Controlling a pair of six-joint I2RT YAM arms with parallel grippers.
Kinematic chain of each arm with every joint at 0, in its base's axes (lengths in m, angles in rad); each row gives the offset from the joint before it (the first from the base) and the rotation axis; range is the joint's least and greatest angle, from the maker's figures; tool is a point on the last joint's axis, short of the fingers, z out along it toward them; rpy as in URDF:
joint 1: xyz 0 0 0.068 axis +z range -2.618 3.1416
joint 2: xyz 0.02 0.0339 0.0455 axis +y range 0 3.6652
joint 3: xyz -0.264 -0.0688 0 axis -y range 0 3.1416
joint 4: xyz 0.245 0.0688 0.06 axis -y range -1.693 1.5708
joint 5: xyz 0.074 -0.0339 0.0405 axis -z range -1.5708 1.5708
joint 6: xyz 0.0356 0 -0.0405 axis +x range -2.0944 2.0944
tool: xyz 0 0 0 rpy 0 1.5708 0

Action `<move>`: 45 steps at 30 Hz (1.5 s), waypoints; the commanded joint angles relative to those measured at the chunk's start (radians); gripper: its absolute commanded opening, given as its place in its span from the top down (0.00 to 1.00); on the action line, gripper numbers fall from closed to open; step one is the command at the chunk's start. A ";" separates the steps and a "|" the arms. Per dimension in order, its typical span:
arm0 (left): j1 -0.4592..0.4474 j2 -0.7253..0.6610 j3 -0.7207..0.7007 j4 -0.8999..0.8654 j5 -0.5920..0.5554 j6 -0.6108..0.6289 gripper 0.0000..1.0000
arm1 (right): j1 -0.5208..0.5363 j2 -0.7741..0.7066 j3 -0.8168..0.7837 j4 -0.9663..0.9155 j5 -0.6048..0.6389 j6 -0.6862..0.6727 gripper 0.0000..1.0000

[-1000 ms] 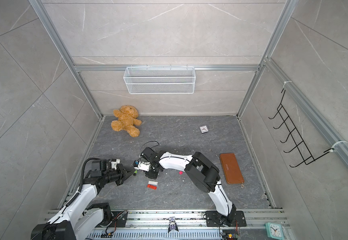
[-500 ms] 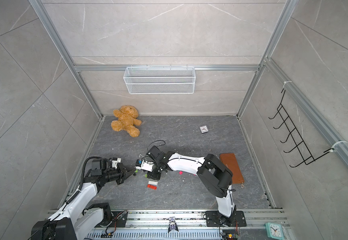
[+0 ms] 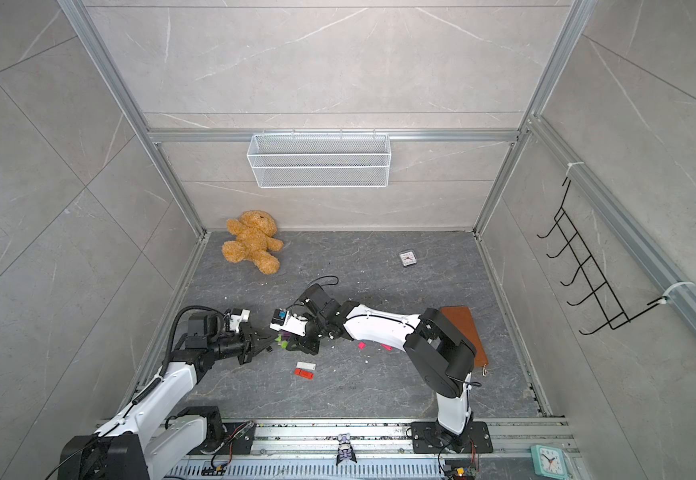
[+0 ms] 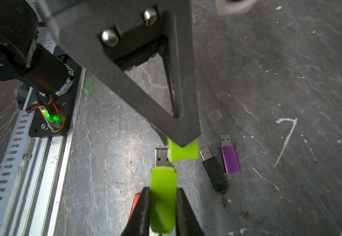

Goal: Close the usb drive cover
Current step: Close the cover of the USB drive.

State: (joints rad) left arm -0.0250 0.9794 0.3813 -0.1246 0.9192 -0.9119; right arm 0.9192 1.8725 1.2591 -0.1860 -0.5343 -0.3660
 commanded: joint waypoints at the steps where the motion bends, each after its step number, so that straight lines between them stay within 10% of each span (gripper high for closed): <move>1: -0.005 0.003 0.031 0.029 0.031 0.024 1.00 | -0.011 -0.030 -0.013 0.019 -0.027 0.014 0.84; 45: -0.092 0.033 0.033 0.054 0.012 0.016 1.00 | -0.040 -0.060 -0.014 0.061 -0.141 -0.095 0.87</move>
State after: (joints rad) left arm -0.0925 1.0035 0.3817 -0.0826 0.9127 -0.9115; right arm 0.8696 1.8565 1.2266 -0.1623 -0.6022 -0.3954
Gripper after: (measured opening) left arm 0.088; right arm 0.208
